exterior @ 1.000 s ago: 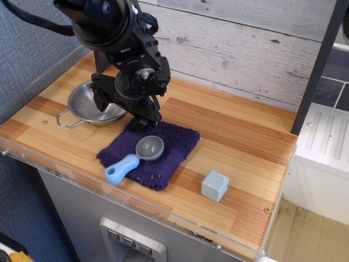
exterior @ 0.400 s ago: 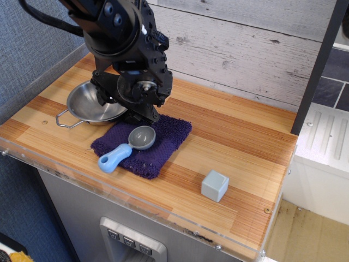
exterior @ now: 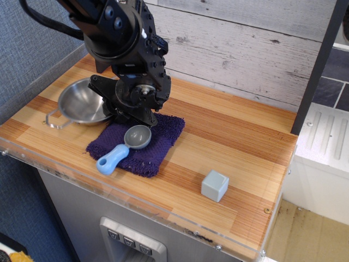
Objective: Move the pan from left side of blue cloth to top right side of blue cloth.
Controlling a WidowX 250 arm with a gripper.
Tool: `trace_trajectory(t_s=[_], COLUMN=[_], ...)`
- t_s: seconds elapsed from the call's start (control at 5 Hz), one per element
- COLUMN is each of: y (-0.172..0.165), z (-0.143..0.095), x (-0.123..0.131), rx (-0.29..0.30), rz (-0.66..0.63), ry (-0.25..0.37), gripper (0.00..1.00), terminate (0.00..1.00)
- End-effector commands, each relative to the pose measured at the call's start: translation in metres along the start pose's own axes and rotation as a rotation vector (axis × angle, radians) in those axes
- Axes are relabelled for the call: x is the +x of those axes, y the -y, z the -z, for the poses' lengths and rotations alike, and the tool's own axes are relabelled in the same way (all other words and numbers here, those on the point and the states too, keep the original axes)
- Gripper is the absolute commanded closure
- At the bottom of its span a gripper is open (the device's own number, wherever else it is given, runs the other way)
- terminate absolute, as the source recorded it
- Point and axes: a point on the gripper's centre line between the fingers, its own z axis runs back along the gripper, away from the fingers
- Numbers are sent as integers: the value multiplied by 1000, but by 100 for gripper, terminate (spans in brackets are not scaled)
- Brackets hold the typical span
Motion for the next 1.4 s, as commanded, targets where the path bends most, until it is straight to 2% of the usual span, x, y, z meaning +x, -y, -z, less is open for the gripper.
trace_trajectory(t_s=[0.0, 0.6, 1.0, 1.2], y=[-11, -6, 43, 86], z=[-12, -54, -96, -119], x=[6, 34, 64, 81], rx=[2, -3, -71, -130], rz=[-19, -8, 78, 147], ry=[31, 103, 216, 280], gripper=[100, 100, 100, 100], terminate=[0, 0, 0, 0])
